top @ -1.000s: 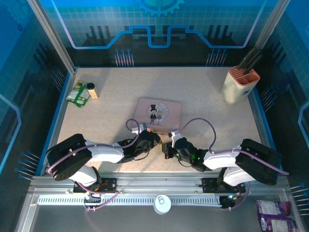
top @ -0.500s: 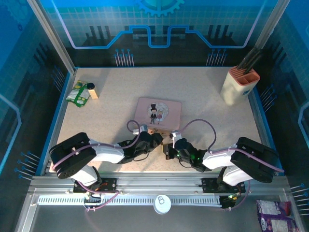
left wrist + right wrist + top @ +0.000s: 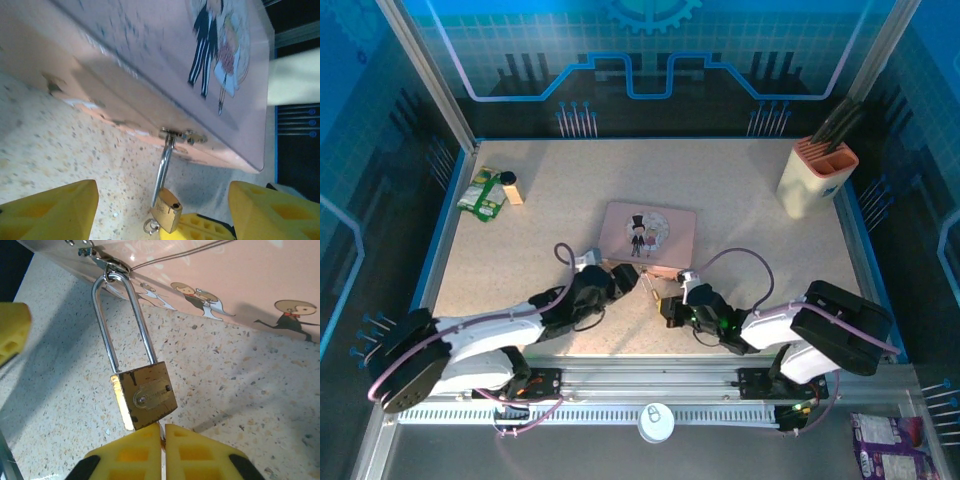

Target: Unlock the padlock with the key

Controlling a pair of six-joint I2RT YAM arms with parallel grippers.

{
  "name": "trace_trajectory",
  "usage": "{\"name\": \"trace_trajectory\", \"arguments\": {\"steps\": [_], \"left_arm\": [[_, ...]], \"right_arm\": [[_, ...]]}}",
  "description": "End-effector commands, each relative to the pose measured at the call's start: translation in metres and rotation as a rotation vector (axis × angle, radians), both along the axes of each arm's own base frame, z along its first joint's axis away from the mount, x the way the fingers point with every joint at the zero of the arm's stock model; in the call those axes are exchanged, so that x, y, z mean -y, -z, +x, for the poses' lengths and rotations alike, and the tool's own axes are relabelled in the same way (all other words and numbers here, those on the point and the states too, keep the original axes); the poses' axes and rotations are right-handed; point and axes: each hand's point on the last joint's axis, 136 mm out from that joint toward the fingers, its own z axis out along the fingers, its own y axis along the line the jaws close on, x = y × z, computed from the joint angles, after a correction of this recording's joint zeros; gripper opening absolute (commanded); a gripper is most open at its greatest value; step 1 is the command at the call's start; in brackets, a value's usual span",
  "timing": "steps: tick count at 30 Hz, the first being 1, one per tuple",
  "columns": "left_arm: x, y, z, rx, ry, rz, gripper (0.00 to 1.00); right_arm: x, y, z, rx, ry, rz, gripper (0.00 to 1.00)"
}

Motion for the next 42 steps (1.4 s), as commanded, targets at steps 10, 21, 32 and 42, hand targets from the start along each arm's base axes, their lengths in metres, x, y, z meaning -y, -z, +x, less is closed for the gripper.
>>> {"name": "trace_trajectory", "arguments": {"steps": [10, 21, 32, 42], "left_arm": [[-0.064, -0.02, 0.007, 0.086, 0.134, 0.354, 0.8], [-0.054, -0.028, 0.049, 0.077, 0.237, 0.363, 0.83], [-0.038, 0.004, 0.085, -0.024, 0.267, 0.377, 0.81], [-0.036, 0.019, 0.093, -0.058, 0.252, 0.381, 0.8]], "right_arm": [[0.006, -0.021, 0.019, -0.022, -0.062, -0.057, 0.35], [-0.005, -0.029, 0.037, 0.034, -0.263, -0.225, 0.46], [-0.001, -0.039, 0.076, 0.048, -0.308, -0.209, 0.56], [-0.004, -0.024, 0.065, 0.025, -0.282, -0.103, 0.51]]}}
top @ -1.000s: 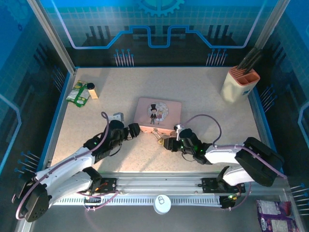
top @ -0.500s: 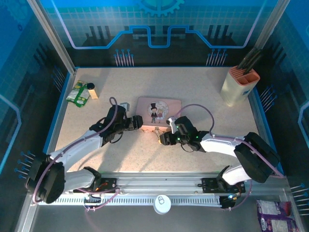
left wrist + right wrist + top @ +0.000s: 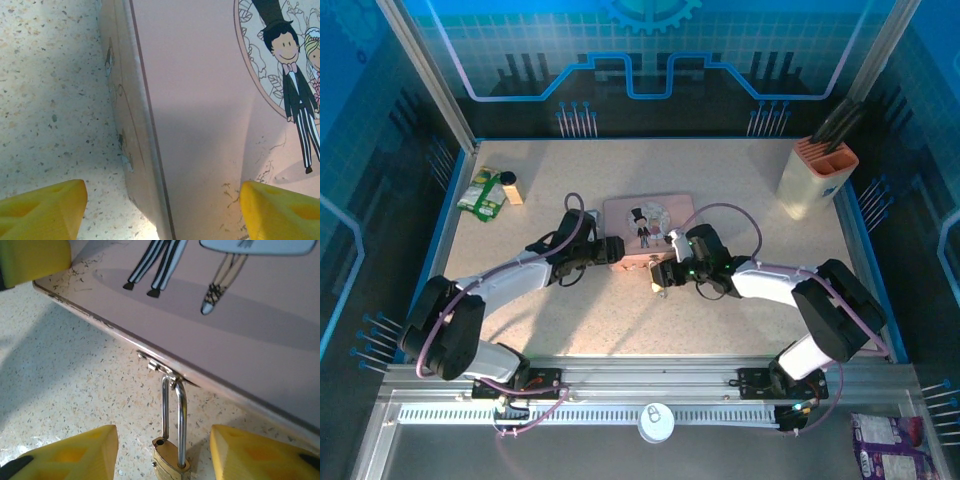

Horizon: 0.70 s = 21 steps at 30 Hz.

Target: Unlock the padlock with the key

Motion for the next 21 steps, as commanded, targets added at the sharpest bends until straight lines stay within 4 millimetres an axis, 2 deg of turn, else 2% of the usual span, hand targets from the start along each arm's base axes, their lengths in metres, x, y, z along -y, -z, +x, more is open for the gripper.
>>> {"name": "trace_trajectory", "arguments": {"steps": [1, 8, 13, 17, 21], "left_arm": [[0.003, -0.002, 0.009, 0.0, -0.009, -0.017, 0.8], [0.001, 0.007, 0.012, -0.018, -0.035, -0.01, 0.79], [0.0, 0.009, 0.011, -0.022, -0.043, -0.008, 0.78], [-0.003, 0.012, 0.011, -0.026, -0.054, 0.005, 0.78], [-0.011, 0.017, 0.01, -0.036, -0.086, 0.036, 0.77]], "right_arm": [[-0.002, 0.005, -0.008, -0.015, 0.002, 0.064, 0.5], [-0.006, 0.024, -0.021, -0.063, -0.015, 0.065, 0.44], [-0.005, 0.038, -0.02, -0.084, 0.002, 0.016, 0.44], [-0.006, 0.042, -0.019, -0.089, 0.006, -0.011, 0.35], [-0.004, 0.038, -0.019, -0.063, 0.015, -0.057, 0.23]]}}
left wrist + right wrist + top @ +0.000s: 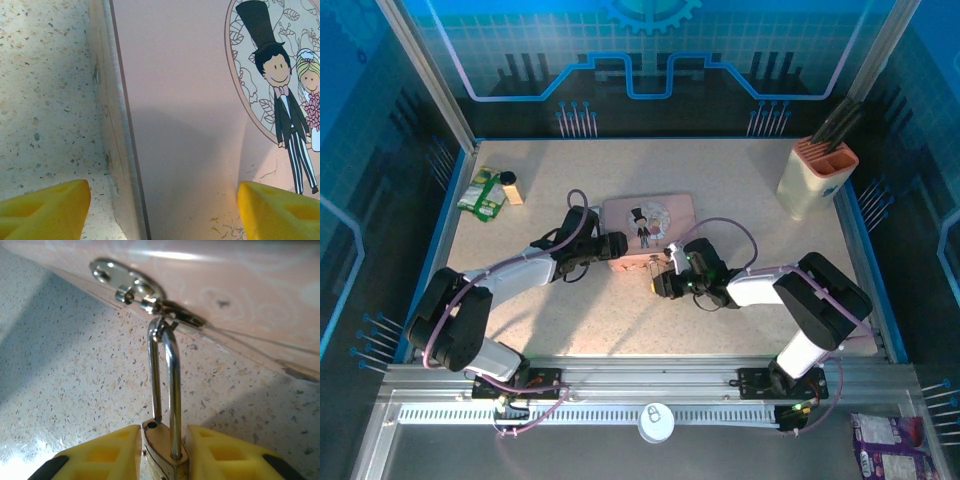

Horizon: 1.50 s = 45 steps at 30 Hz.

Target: Unlock the padlock with the key

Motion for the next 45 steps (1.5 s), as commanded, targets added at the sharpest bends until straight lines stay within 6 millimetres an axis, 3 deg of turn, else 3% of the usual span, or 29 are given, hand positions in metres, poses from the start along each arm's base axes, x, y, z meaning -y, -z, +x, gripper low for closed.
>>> {"name": "trace_trajectory", "arguments": {"steps": [1, 5, 13, 22, 31, 36, 45], "left_arm": [[-0.019, 0.019, -0.001, -0.055, -0.08, 0.076, 0.77], [-0.027, 0.027, 0.0, -0.081, -0.12, 0.117, 0.76], [-0.029, 0.029, -0.004, -0.081, -0.144, 0.126, 0.73], [-0.011, 0.049, -0.016, -0.102, -0.127, 0.144, 0.71], [-0.004, 0.052, -0.039, -0.068, -0.171, 0.157, 0.66], [0.014, 0.054, -0.047, -0.067, -0.145, 0.121, 0.63], [0.032, 0.057, -0.059, -0.091, -0.099, 0.104, 0.6]], "right_arm": [[0.005, 0.004, -0.005, 0.002, 0.009, -0.088, 0.21], [0.013, 0.0, -0.011, 0.064, 0.013, -0.213, 0.15], [0.026, -0.013, -0.001, 0.108, 0.112, -0.232, 0.03], [0.016, -0.027, 0.019, 0.133, 0.243, -0.163, 0.0], [0.035, -0.034, 0.038, 0.218, 0.422, -0.143, 0.0], [0.035, -0.044, 0.045, 0.25, 0.501, -0.054, 0.0], [0.049, -0.046, 0.059, 0.293, 0.611, -0.072, 0.0]]}}
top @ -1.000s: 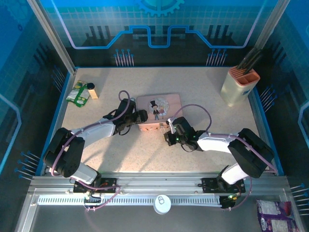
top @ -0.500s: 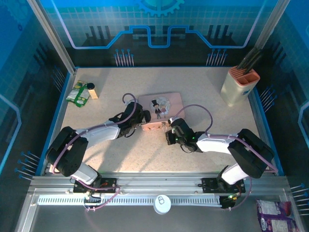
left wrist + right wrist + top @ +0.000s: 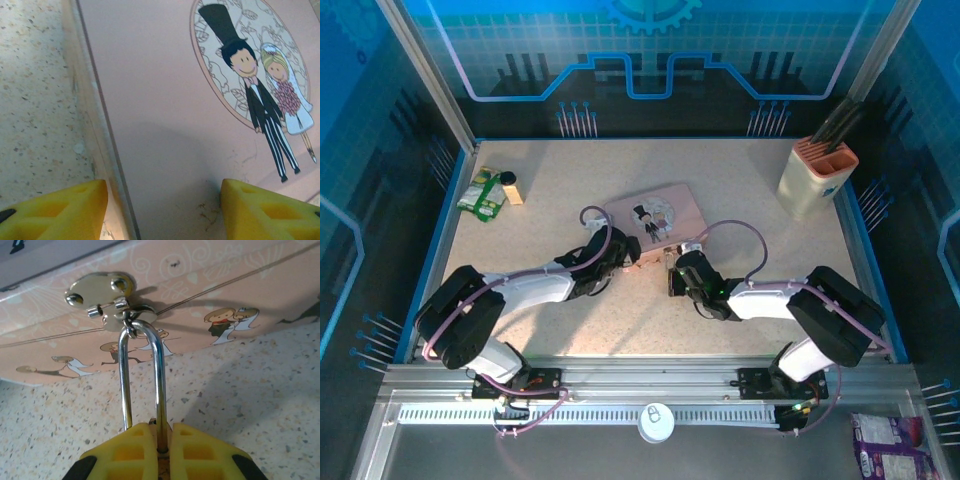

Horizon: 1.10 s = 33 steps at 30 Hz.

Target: Unlock the padlock with the key

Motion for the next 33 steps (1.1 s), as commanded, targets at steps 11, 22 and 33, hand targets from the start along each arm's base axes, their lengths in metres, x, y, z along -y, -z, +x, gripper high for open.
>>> {"name": "trace_trajectory", "arguments": {"steps": [11, 22, 33], "left_arm": [[0.021, 0.058, -0.062, -0.236, 0.153, 0.056, 0.58], [0.031, 0.057, -0.073, -0.23, 0.172, 0.023, 0.58], [0.012, 0.059, -0.076, -0.206, 0.1, 0.033, 0.58]], "right_arm": [[-0.004, -0.054, 0.051, 0.139, 0.214, 0.312, 0.0], [0.006, -0.034, 0.073, 0.02, 0.344, 0.577, 0.0], [0.017, -0.045, 0.084, 0.039, 0.345, 0.546, 0.0]]}}
